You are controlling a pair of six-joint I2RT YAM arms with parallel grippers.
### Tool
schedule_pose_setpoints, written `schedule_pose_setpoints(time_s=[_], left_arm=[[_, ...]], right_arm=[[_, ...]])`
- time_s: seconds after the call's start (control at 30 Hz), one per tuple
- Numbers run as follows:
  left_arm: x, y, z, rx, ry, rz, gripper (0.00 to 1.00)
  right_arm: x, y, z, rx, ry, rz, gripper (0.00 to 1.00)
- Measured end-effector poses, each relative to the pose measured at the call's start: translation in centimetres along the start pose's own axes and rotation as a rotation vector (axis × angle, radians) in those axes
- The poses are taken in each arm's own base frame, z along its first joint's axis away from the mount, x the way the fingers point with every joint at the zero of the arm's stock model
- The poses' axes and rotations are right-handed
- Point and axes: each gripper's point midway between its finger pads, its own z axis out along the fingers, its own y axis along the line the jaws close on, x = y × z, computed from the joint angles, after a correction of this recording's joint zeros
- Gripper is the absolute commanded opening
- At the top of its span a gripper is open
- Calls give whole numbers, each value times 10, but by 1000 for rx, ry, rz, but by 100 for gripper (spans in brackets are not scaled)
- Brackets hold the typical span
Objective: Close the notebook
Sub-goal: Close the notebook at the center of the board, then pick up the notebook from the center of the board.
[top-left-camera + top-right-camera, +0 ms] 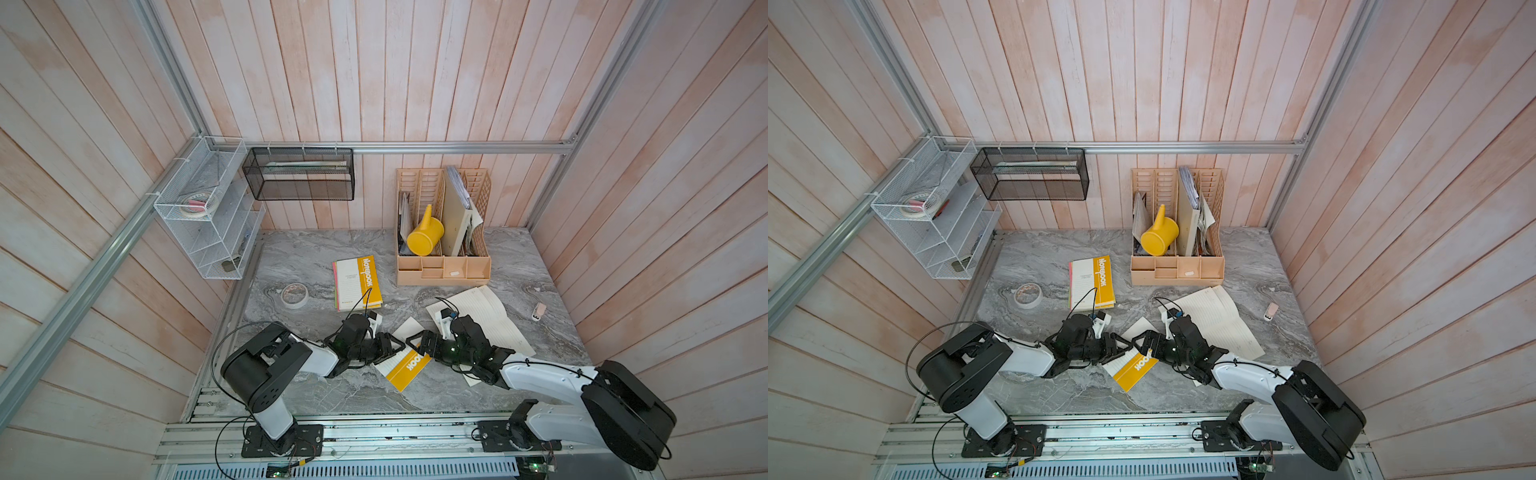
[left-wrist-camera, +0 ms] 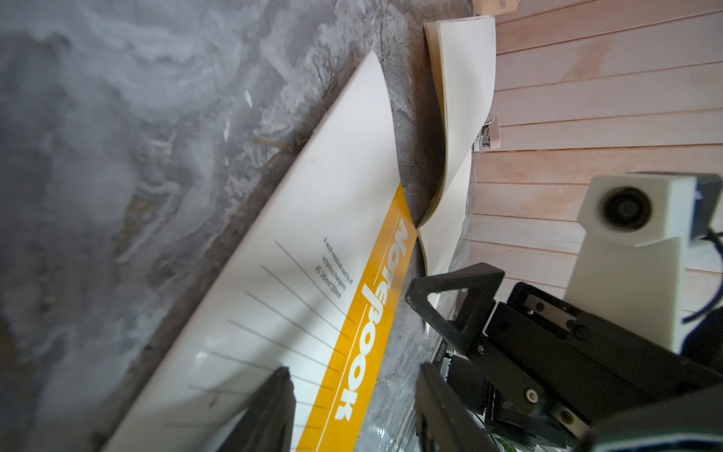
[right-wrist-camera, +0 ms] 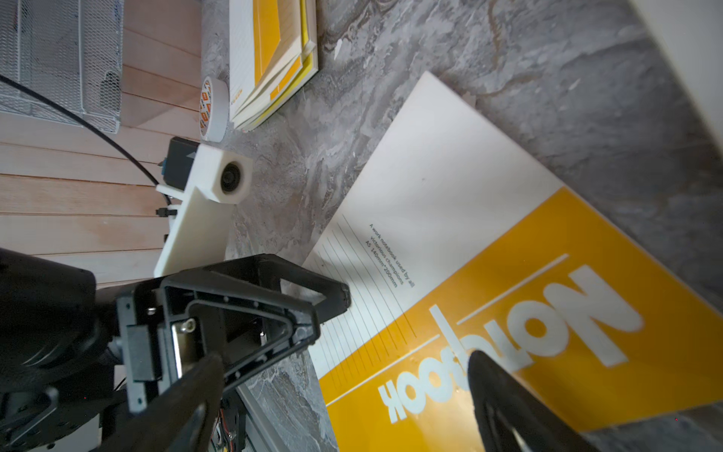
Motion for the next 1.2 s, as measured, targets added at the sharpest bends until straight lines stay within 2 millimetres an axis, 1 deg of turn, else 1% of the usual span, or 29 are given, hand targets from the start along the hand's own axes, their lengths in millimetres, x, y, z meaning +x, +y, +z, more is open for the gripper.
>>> schedule_pose_setpoints(time_s=[0.1, 0.17, 0.37, 0.5, 0.57, 0.63, 0.7, 0.83, 1.0, 1.2], left_arm=[[-2, 0, -8, -28, -1, -8, 53], [-7, -1, -13, -59, -8, -8, 53], [-32, -6, -31, -166, -70, 50, 54], [-46, 4, -39, -220, -89, 63, 53], [-53, 11, -38, -244, -79, 65, 51], [-60, 16, -33, -254, -58, 66, 46], [-64, 21, -28, -252, -35, 67, 46], [-63, 31, -22, -234, 19, 56, 46], [-63, 27, -16, -144, 74, 60, 46], [-53, 19, -4, -17, 157, 74, 45]], right_arm=[[6, -9, 4, 11, 16, 19, 98], [5, -7, 4, 0, 12, 23, 98], [6, -8, 3, 0, 12, 26, 98], [6, -8, 3, 0, 12, 26, 98], [6, -8, 4, 1, 13, 26, 98], [6, -8, 4, 1, 13, 26, 98], [6, -8, 4, 1, 13, 26, 98], [6, -8, 4, 0, 13, 26, 98], [6, -8, 4, 0, 14, 25, 98], [7, -8, 4, -1, 19, 20, 98]])
